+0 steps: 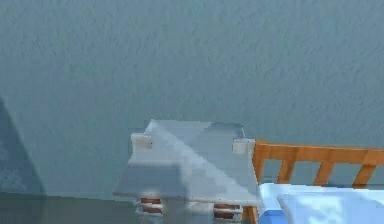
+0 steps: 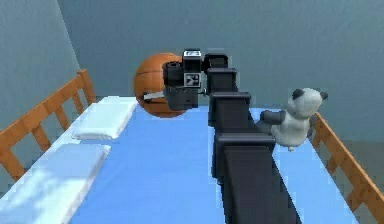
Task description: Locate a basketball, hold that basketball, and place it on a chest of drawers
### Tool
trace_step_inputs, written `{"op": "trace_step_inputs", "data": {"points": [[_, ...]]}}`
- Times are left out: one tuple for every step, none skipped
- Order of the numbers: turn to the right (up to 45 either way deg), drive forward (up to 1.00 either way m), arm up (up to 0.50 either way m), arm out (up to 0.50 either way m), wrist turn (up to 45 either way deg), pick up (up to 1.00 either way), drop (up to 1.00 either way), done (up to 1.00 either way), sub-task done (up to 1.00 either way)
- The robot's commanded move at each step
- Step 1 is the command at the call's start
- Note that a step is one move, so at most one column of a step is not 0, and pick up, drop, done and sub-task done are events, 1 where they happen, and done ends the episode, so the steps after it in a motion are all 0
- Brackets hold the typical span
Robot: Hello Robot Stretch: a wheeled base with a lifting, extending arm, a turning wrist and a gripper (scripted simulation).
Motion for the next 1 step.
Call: {"op": "trace_step_inputs", "data": {"points": [[0.0,0.00,0.00,0.00,-45.0,0.00,0.00,0.00,0.00]]}}
